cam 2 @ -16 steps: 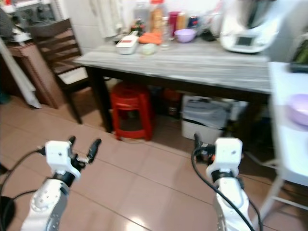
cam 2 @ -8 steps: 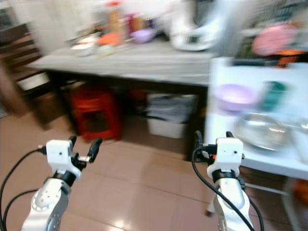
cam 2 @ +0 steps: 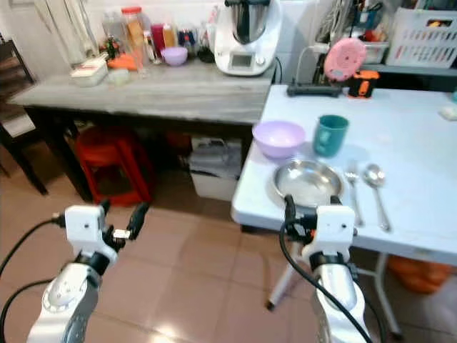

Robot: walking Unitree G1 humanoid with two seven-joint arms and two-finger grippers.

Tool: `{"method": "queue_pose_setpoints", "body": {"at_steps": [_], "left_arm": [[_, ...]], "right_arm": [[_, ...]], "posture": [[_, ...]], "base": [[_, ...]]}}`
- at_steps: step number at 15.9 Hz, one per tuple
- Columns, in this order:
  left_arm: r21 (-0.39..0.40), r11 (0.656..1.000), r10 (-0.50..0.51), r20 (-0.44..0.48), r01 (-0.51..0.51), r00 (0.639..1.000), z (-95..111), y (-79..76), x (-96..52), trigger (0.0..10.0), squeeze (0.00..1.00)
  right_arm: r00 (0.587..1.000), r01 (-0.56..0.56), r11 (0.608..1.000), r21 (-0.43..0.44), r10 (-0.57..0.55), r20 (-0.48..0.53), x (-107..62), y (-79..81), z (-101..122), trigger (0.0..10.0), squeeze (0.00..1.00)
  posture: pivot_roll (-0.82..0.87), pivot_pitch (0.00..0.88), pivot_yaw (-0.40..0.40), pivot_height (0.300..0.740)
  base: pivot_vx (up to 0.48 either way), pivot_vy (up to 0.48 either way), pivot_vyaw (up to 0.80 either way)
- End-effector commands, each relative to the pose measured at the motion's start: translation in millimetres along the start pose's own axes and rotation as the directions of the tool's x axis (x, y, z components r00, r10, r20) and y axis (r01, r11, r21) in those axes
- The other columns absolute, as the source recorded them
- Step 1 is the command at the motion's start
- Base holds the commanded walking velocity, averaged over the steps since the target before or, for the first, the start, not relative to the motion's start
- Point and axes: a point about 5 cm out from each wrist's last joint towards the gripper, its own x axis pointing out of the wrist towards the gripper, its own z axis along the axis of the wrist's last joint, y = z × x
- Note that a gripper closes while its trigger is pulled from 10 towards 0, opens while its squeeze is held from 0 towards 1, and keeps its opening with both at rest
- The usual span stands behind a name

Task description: Setting the table

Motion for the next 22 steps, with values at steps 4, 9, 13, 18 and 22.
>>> {"method": "queue_pose_setpoints", "body": {"at_steps": [4,9,13,18,22], "left_arm": [[0.020,1.000,0.016,-0.014,-0.016,1.000,-0.4,6.5,-0.9,10.0,0.00],[-0.025,1.000,0.010,0.012,-0.010,1.000,1.9,7.8,-0.8,10.0,0.00],[-0.026,0.999,-0.045,0.011,0.045,0.999,0.9,5.0,-3.7,10.0,0.00],[-0.035,0.997,-0.074,0.021,0.075,0.997,1.7,2.0,-4.7,10.0,0.00],[-0.045,0.994,-0.101,0.022,0.102,0.995,1.6,-2.0,-5.0,10.0,0.00]], "right_arm": [[1.000,-0.014,1.000,0.003,0.014,0.013,2.3,3.5,3.5,10.0,0.00],[1.000,-0.020,1.000,0.003,0.020,0.017,2.9,5.6,3.7,10.0,0.00],[1.000,-0.022,1.000,0.002,0.022,0.018,2.9,5.6,3.7,10.0,0.00],[1.000,-0.022,1.000,0.000,0.022,0.018,1.4,5.7,3.5,10.0,0.00],[1.000,-0.020,1.000,-0.005,0.020,0.019,0.6,4.2,3.8,10.0,0.00]], "posture": [[0.01,0.000,0.076,0.740],[0.02,0.000,0.075,0.740],[0.02,0.000,0.079,0.740],[0.01,0.000,0.083,0.740],[0.01,0.000,0.082,0.740]], "base": [[0.000,-0.410,0.00],[0.000,-0.163,0.00],[0.000,0.000,0.00],[0.136,0.000,0.00],[0.356,0.000,0.00]]}}
